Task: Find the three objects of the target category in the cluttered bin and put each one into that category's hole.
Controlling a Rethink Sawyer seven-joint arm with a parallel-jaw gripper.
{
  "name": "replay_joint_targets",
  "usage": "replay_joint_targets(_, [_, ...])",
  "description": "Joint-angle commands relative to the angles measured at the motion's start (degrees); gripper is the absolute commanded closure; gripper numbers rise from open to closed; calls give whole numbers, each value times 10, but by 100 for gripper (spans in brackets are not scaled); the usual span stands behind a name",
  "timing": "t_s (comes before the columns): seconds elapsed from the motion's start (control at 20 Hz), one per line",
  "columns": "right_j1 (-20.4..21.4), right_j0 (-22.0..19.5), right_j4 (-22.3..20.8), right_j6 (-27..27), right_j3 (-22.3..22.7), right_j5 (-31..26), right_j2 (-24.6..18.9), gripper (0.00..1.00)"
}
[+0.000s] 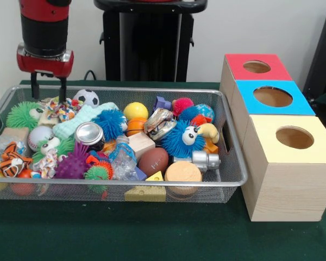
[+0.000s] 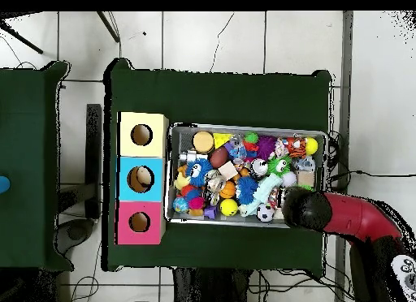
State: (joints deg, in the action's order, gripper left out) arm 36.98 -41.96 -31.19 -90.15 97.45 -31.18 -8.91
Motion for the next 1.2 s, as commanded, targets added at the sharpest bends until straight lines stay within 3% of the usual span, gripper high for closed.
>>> replay_joint_targets(0.05, [-75,1,-5,-40,-20,44,-22,0])
replay_joint_targets(0.45, [1,-6,6,-56,83,68,-16,0])
replay_joint_targets(0.65, [-23,-17,6,-32,60,59,-29,0])
replay_joint_targets(0.95, [-96,-24,-6,-19,3,81,-42,0])
replay_joint_targets(1.2, [-95,-16,-7,-28,-8,91,-36,0])
